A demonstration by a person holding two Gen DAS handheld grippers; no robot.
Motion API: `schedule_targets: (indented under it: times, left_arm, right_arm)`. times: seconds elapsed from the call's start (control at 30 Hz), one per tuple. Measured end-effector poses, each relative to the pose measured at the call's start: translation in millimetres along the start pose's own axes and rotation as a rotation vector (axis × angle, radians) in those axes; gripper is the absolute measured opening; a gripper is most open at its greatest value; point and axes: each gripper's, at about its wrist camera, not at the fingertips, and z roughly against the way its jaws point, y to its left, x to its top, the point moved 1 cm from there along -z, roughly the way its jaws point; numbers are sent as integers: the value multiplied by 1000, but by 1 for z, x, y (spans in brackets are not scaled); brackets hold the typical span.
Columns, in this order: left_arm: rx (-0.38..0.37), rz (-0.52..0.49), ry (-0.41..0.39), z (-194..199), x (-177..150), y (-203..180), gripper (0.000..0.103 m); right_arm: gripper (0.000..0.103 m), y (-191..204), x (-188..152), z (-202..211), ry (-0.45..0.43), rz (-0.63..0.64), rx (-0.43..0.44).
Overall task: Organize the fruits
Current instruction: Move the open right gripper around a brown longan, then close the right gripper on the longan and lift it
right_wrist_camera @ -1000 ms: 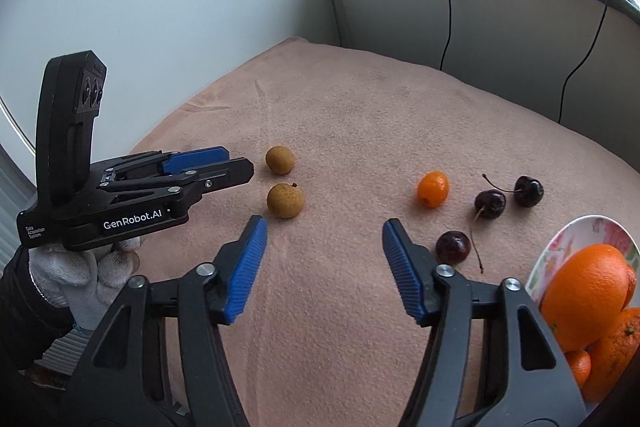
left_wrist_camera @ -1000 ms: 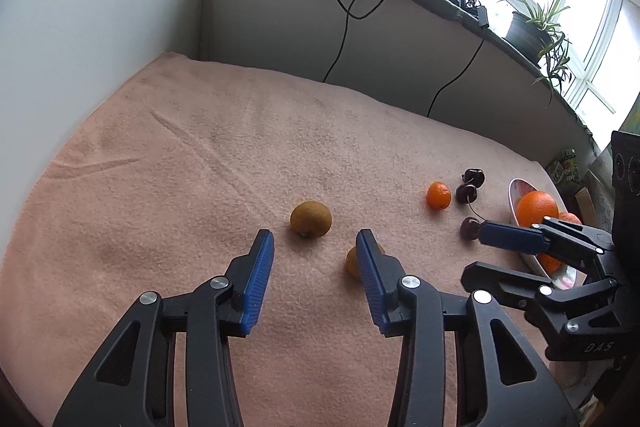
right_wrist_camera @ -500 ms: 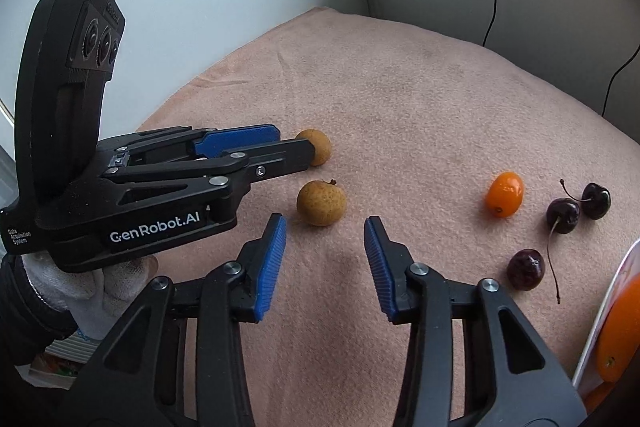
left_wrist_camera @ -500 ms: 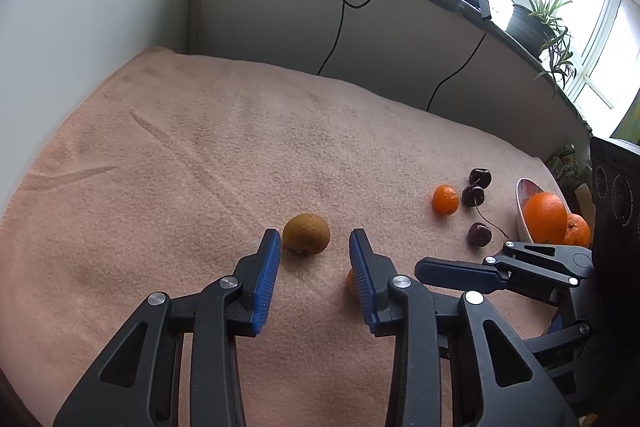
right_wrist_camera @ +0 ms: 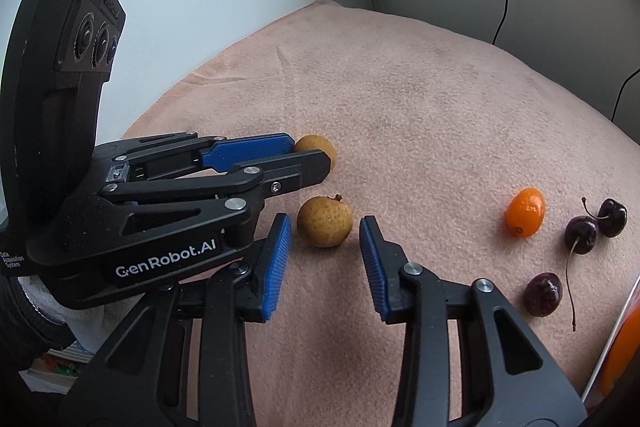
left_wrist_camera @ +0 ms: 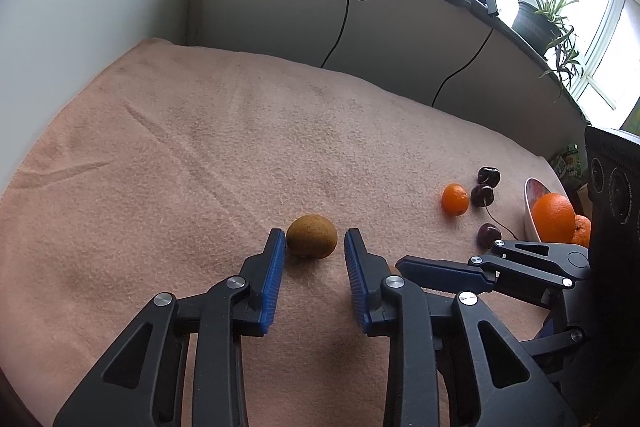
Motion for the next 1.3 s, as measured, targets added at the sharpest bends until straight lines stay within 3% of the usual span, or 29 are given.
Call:
schedule_targets:
  times: [0.2, 0.6, 0.7, 1.07, 1.2, 1.3]
  left_arm:
    - [-2, -2, 1, -3, 0, 0, 22]
    - [-3, 7, -11, 1, 1, 2, 22]
    - [-8, 10, -13, 3, 2, 1, 16]
    - [13, 15, -11, 0, 1, 1, 16]
    - [39, 7, 7, -6, 4, 1, 40]
    - [67, -12, 12, -11, 6, -2, 41]
  right_arm:
    - [32, -2, 1, -3, 8, -1, 1]
    - [31, 1, 1, 4, -15, 5, -13]
    - [31, -1, -1, 11, -22, 3, -17]
    - [31, -9, -9, 20, -25, -21, -25]
    - [31, -10, -9, 22, -28, -24, -24]
    - [31, -11, -9, 24, -32, -25, -24]
